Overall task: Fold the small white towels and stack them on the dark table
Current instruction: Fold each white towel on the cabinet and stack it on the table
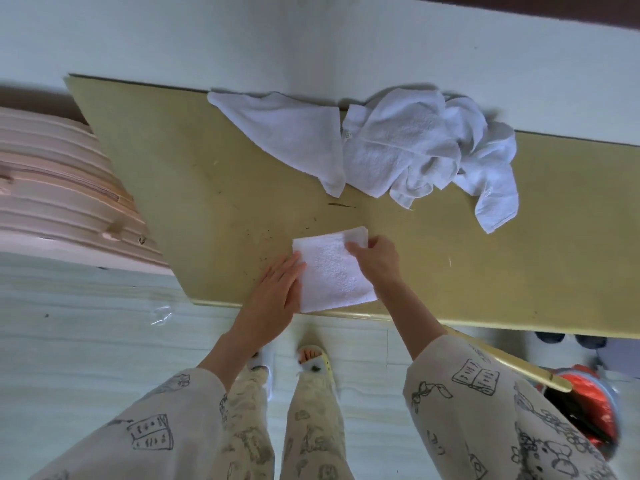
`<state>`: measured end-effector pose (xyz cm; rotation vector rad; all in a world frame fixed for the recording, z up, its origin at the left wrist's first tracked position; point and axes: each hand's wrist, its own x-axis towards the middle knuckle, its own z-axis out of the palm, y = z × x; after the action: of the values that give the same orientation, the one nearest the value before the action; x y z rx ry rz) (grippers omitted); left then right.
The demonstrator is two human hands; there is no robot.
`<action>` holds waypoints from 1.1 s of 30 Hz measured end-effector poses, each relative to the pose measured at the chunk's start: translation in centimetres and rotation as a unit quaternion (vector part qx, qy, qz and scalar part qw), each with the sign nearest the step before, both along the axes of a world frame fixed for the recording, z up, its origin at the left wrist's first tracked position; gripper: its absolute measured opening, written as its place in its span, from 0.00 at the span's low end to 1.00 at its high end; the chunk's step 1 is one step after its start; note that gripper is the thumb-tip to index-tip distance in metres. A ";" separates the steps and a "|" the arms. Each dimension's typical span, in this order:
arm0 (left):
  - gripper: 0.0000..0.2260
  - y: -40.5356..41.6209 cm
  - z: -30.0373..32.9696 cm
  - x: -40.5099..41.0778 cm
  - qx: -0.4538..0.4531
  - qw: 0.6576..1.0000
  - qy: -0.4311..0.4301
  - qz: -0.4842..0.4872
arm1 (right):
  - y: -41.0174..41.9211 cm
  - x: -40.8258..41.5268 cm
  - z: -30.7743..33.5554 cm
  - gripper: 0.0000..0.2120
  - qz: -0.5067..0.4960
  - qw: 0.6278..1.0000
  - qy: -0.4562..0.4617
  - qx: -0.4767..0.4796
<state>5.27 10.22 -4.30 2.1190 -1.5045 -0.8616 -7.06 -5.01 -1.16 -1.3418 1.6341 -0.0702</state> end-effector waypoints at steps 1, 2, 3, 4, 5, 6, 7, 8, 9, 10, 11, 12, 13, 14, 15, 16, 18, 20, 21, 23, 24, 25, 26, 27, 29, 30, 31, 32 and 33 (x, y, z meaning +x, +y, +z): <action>0.23 0.4 0.9 0.0 0.003 0.999 0.027 0.039 | 0.0 -0.1 0.5 0.13 0.016 1.000 -0.016 0.003; 0.20 0.9 1.8 0.0 0.007 0.996 0.047 0.078 | 0.0 -0.1 1.2 0.12 0.038 0.999 -0.031 0.003; 0.18 1.7 2.7 0.0 0.009 0.992 0.057 0.113 | 0.1 0.0 2.1 0.08 0.061 0.997 -0.044 0.000; 0.17 2.5 3.6 0.0 0.007 0.987 0.065 0.147 | 0.2 0.2 3.2 0.06 0.088 0.995 -0.056 -0.001; 0.17 3.5 4.4 -0.1 0.005 0.981 0.071 0.179 | 0.5 0.4 4.2 0.07 0.119 0.991 -0.067 -0.002; 0.17 4.6 5.4 -0.2 0.000 0.975 0.075 0.207 | 0.8 0.7 5.2 0.08 0.156 0.985 -0.075 -0.003; 0.16 5.8 6.3 -0.4 -0.008 0.970 0.079 0.231 | 1.4 1.1 6.4 0.07 0.188 0.978 -0.085 -0.009; 0.16 7.1 7.2 -0.5 -0.021 0.963 0.082 0.255 | 2.2 1.7 7.5 0.08 0.220 0.971 -0.095 -0.014; 0.16 8.5 8.2 -0.8 -0.034 0.956 0.081 0.280 | 3.1 2.3 8.7 0.08 0.252 0.962 -0.103 -0.020; 0.15 10.1 9.2 -1.0 -0.045 0.948 0.079 0.304 | 4.1 2.9 9.7 0.08 0.283 0.953 -0.107 -0.029; 0.15 11.7 10.2 -1.2 -0.052 0.940 0.077 0.329 | 5.4 3.6 10.7 0.08 0.315 0.942 -0.111 -0.040; 0.15 13.6 11.2 -1.4 -0.055 0.930 0.076 0.354 | 6.9 4.3 11.8 0.10 0.350 0.928 -0.116 -0.061; 0.15 15.6 12.1 -1.7 -0.057 0.920 0.072 0.382 | 8.6 5.0 12.7 0.13 0.387 0.910 -0.121 -0.090; 0.15 17.9 13.1 -2.0 -0.060 0.907 0.064 0.412 | 10.4 5.8 13.6 0.17 0.423 0.889 -0.126 -0.120; 0.15 20.2 13.9 -2.4 -0.067 0.891 0.058 0.446 | 12.5 6.5 14.5 0.20 0.456 0.869 -0.128 -0.146; 0.15 22.7 14.8 -2.9 -0.075 0.874 0.050 0.478 | 14.6 7.2 15.3 0.21 0.488 0.847 -0.126 -0.169; 0.15 27.9 16.7 -4.4 -0.086 0.840 0.027 0.535 | 19.3 8.7 17.0 0.21 0.555 0.800 -0.120 -0.195; 0.14 33.6 18.4 -5.9 -0.089 0.809 -0.002 0.582 | 25.2 9.8 18.6 0.20 0.609 0.751 -0.143 -0.210; 0.14 36.5 19.2 -6.8 -0.086 0.794 -0.017 0.602 | 28.3 10.1 19.6 0.20 0.639 0.723 -0.153 -0.214; 0.14 44.1 20.6 -9.9 -0.084 0.750 -0.063 0.653 | 36.7 9.8 21.7 0.20 0.704 0.656 -0.178 -0.205; 0.14 47.5 21.3 -11.5 -0.080 0.733 -0.087 0.670 | 40.6 9.5 22.3 0.20 0.723 0.633 -0.189 -0.204; 0.14 48.2 21.7 -11.6 -0.080 0.731 -0.094 0.671 | 41.5 9.7 22.7 0.19 0.721 0.632 -0.198 -0.205; 0.14 50.2 22.3 -12.6 -0.081 0.719 -0.101 0.683 | 43.8 9.5 23.3 0.18 0.725 0.626 -0.207 -0.199; 0.14 53.7 23.1 -14.8 -0.080 0.698 -0.104 0.704 | 47.9 8.8 23.5 0.16 0.741 0.605 -0.223 -0.188; 0.15 60.5 24.1 -19.1 -0.074 0.663 -0.115 0.736 | 55.9 6.8 24.1 0.14 0.772 0.564 -0.243 -0.162; 0.15 63.8 24.4 -21.3 -0.070 0.645 -0.123 0.751 | 59.8 5.8 24.5 0.13 0.786 0.544 -0.251 -0.151; 0.15 66.9 24.5 -23.4 -0.067 0.626 -0.127 0.766 | 63.5 4.8 24.7 0.13 0.798 0.525 -0.262 -0.138; 0.15 69.7 24.7 -25.4 -0.066 0.607 -0.130 0.781 | 67.1 3.9 24.9 0.12 0.810 0.503 -0.273 -0.130; 0.14 72.4 24.8 -27.3 -0.065 0.584 -0.131 0.798 | 70.4 3.0 25.0 0.12 0.823 0.479 -0.278 -0.127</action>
<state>-22.01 82.61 20.53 2.3407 0.6360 0.2969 -4.05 65.43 23.83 -2.2328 -0.6972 0.3876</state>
